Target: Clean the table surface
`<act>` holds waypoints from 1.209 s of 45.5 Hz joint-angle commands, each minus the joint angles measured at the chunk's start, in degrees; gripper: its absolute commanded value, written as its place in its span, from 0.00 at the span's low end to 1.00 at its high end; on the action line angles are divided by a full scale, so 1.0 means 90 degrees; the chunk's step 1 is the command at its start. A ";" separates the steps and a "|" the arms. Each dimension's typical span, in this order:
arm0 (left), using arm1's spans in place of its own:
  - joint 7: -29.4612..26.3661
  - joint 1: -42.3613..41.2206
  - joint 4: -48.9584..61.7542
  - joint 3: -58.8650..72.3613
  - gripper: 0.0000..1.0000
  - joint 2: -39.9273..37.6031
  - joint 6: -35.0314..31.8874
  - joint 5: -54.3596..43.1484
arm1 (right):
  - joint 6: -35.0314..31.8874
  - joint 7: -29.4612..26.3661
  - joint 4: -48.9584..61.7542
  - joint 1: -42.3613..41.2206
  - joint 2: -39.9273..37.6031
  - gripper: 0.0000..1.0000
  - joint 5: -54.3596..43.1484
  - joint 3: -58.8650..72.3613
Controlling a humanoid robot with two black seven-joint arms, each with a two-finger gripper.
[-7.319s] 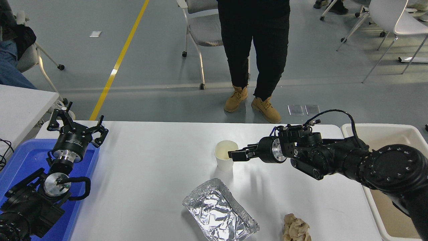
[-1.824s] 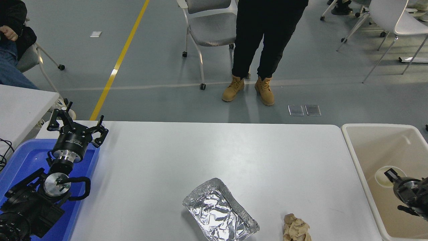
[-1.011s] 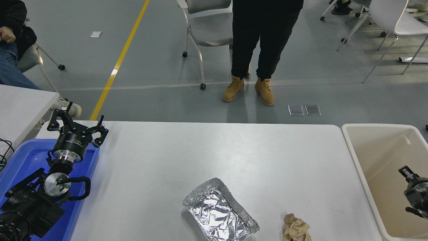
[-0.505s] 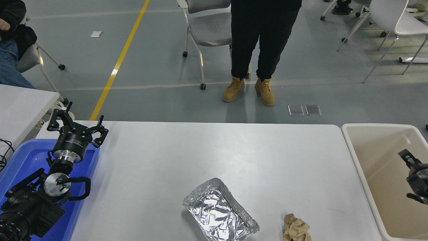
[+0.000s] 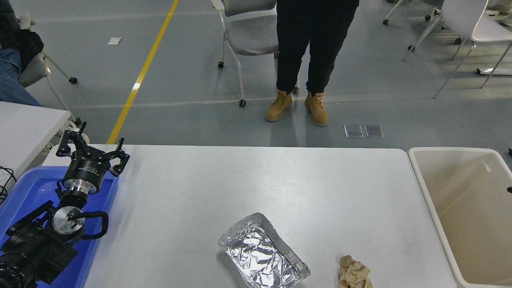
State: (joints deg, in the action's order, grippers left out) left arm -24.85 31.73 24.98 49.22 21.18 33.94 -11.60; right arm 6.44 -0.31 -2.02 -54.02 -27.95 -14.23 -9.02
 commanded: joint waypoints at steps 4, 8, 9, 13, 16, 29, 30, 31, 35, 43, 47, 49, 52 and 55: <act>-0.0003 0.0000 -0.0002 0.0000 1.00 0.0000 0.0008 0.0000 | -0.0052 0.0005 -0.0937 -0.0833 -0.0585 0.98 -0.0001 -0.2209; 0.0007 0.0000 0.0007 0.0000 1.00 0.0000 -0.0002 0.0000 | -0.0052 0.0005 -0.1405 -0.0931 -0.0702 0.98 -0.0001 -0.2941; -0.0003 0.0000 0.0007 0.0000 1.00 0.0000 0.0008 0.0000 | -0.0062 0.0005 -0.1532 -0.0931 -0.0722 0.98 -0.0001 -0.3117; -0.0003 0.0000 0.0007 0.0000 1.00 0.0000 0.0008 0.0000 | -0.0052 0.0005 -0.2050 -0.0931 -0.0790 0.98 -0.0001 -0.3781; -0.0003 0.0000 -0.0003 0.0000 1.00 0.0000 0.0008 0.0000 | -0.0062 0.0005 -0.2382 -0.0921 -0.0810 0.98 0.0009 -0.4163; 0.0007 0.0000 -0.0003 0.0000 1.00 0.0000 0.0008 0.0000 | -0.0638 -0.0005 -0.2773 -0.0951 -0.0713 0.98 0.1111 -0.4437; -0.0003 0.0000 0.0007 0.0000 1.00 0.0000 0.0008 0.0000 | -0.0657 0.0005 -0.2773 -0.0941 -0.0693 0.98 0.1229 -0.4437; 0.0007 0.0000 -0.0002 0.0000 1.00 0.0000 0.0008 0.0000 | -0.0677 -0.0005 -0.2773 -0.0941 -0.0664 0.98 0.1326 -0.4447; 0.0007 0.0000 0.0007 0.0000 1.00 0.0000 -0.0002 0.0000 | -0.0764 0.0005 -0.2822 -0.0844 -0.0557 0.98 0.1484 -0.4544; -0.0003 0.0000 0.0007 0.0000 1.00 0.0000 0.0008 0.0000 | -0.1301 0.0024 -0.3222 -0.0180 -0.0332 0.98 0.1484 -0.5422; -0.0003 0.0000 0.0007 0.0000 1.00 0.0000 -0.0002 0.0000 | -0.1468 0.0326 -0.3466 0.0084 -0.0234 0.98 0.1474 -0.5541; -0.0003 0.0000 -0.0003 0.0000 1.00 0.0000 -0.0002 0.0000 | -0.1526 0.0647 -0.3506 0.0201 -0.0205 0.98 0.1474 -0.5531; -0.0003 0.0000 0.0007 0.0000 1.00 0.0000 -0.0002 0.0000 | -0.1614 0.1126 -0.3525 0.0338 -0.0146 0.98 0.1474 -0.5502; -0.0003 0.0000 0.0007 0.0000 1.00 0.0000 0.0008 0.0000 | -0.1673 0.1430 -0.3525 0.0494 -0.0068 0.98 0.1474 -0.5502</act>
State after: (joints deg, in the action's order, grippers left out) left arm -24.86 31.73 25.01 49.22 21.18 33.98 -11.60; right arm -5.19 3.94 -31.38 -54.87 -30.73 -1.75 -56.12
